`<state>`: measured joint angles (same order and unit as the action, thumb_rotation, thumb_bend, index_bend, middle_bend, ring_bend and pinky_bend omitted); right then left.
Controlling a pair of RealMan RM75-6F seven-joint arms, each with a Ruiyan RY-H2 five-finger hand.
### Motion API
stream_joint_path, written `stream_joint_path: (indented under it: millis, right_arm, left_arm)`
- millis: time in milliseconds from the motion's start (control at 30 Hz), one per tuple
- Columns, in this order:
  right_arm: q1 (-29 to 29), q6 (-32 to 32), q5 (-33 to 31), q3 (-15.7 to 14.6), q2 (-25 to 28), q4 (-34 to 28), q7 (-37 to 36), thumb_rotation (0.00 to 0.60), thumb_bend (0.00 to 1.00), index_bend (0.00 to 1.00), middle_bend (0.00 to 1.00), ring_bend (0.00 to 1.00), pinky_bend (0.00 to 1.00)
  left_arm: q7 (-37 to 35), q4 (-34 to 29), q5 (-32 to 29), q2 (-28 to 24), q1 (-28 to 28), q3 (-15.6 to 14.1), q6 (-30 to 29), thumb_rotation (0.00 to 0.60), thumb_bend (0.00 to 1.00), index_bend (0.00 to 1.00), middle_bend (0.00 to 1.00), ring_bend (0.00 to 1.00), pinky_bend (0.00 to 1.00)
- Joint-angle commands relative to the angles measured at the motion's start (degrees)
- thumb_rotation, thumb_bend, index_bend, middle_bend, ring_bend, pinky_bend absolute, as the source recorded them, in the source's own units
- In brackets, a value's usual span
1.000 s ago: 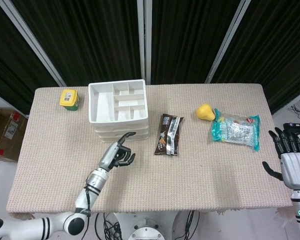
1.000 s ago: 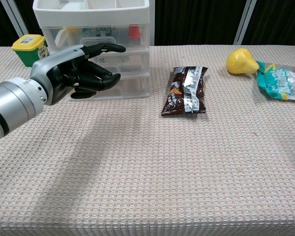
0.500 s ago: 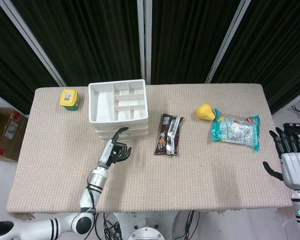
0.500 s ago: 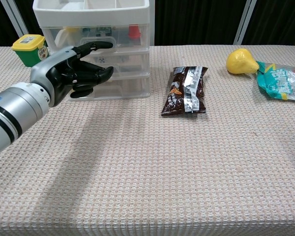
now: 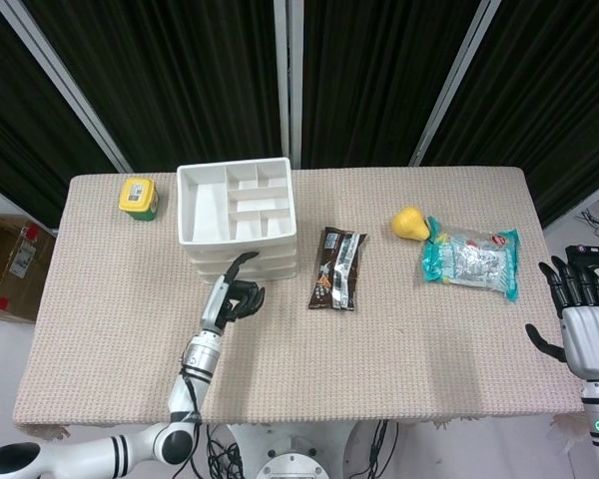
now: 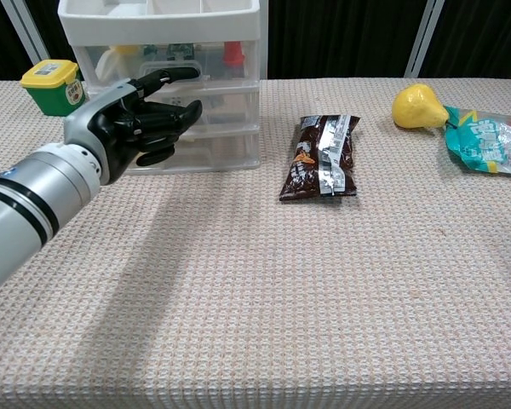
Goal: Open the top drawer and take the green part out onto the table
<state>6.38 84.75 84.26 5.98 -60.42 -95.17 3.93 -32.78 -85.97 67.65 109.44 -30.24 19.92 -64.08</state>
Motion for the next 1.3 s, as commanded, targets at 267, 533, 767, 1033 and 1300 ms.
stream_joint_path:
  millis: [267, 533, 767, 1033, 1300]
  right_arm:
    - [0.2, -0.6, -0.4, 0.0, -0.1, -0.4, 0.7, 0.600, 0.18, 0.00, 0.00, 0.00, 0.00]
    - [0.3, -0.8, -0.3, -0.2, -0.3, -0.8, 1.5, 0.600, 0.18, 0.00, 0.00, 0.00, 0.00]
    - [0.2, -0.9, -0.4, -0.4, -0.5, -0.9, 1.8, 0.600, 0.18, 0.00, 0.00, 0.00, 0.00]
    - [0.0, -0.6, -0.1, -0.5, -0.4, -1.0, 1.7, 0.600, 0.18, 0.00, 0.00, 0.00, 0.00]
    - [-0.2, -0.1, -0.1, -0.3, -0.1, -0.7, 1.1, 0.600, 0.18, 0.00, 0.00, 0.00, 0.00]
  left_arm:
    - [-6.4, 2.3, -0.5, 1.0, 0.3, 1.2, 2.5, 0.600, 0.45, 0.31, 0.84, 0.98, 1.00]
    - [-7.5, 2.1, 0.3, 0.8, 0.8, 0.7, 2.3, 0.600, 0.45, 0.42, 0.84, 0.98, 1.00]
    - [-8.4, 0.8, 2.0, 1.0, 2.4, -1.2, 0.6, 0.600, 0.45, 0.45, 0.84, 0.98, 1.00]
    - [-7.5, -0.2, 4.7, 1.4, 4.1, -3.4, -2.8, 0.600, 0.44, 0.32, 0.84, 0.98, 1.00]
    - [-0.9, -2.4, 9.0, -2.7, 7.6, -9.7, -6.6, 0.600, 0.41, 0.18, 0.77, 0.95, 1.00]
